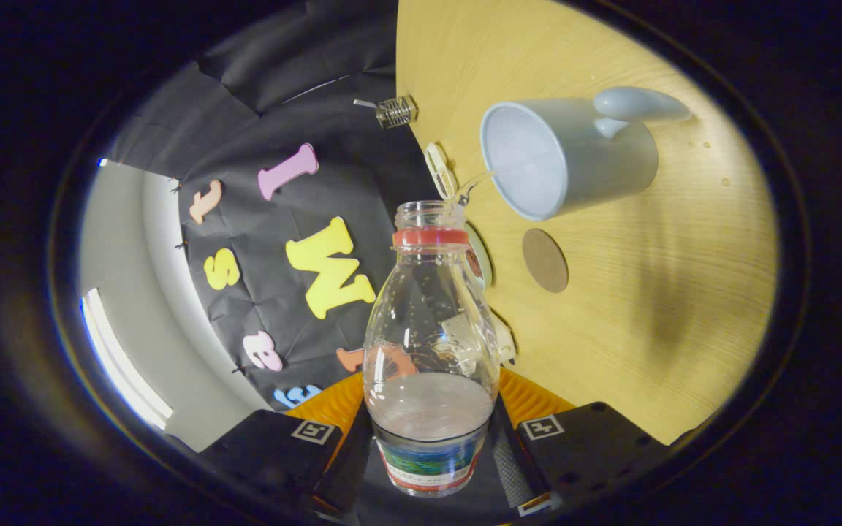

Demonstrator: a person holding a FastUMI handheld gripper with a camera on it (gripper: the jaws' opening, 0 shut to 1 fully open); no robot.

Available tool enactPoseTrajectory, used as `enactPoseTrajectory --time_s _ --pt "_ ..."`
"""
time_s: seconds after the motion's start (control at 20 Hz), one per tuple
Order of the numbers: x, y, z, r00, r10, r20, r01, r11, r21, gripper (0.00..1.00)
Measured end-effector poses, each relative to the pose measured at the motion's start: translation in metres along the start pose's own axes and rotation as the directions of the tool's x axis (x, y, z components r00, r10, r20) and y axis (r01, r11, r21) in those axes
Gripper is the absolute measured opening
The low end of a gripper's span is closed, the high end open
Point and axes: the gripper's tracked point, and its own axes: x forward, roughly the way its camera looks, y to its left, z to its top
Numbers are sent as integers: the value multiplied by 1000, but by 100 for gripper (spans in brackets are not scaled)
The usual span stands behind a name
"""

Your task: Take the bottle from table, then pour the juice into the cup, finally place the bottle on the coaster

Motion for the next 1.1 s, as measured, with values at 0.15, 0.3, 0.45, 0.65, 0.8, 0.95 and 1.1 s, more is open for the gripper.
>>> enactPoseTrajectory --time_s 0.15,0.3,0.45,0.65,0.8,0.95,1.1 --pt "2 4 1 1000 7 6 -7 1000 27 78" --pt "2 11 2 999 32 4 -32 998 54 78" --pt "4 22 1 999 50 8 -51 994 94 77" --pt "-1 41 2 995 99 20 -100 985 143 78" --pt "-1 56 -5 992 123 1 -121 979 166 77" --pt "3 58 -10 993 113 -15 -109 978 177 78" --pt "2 62 -10 992 122 -16 -116 974 193 78"
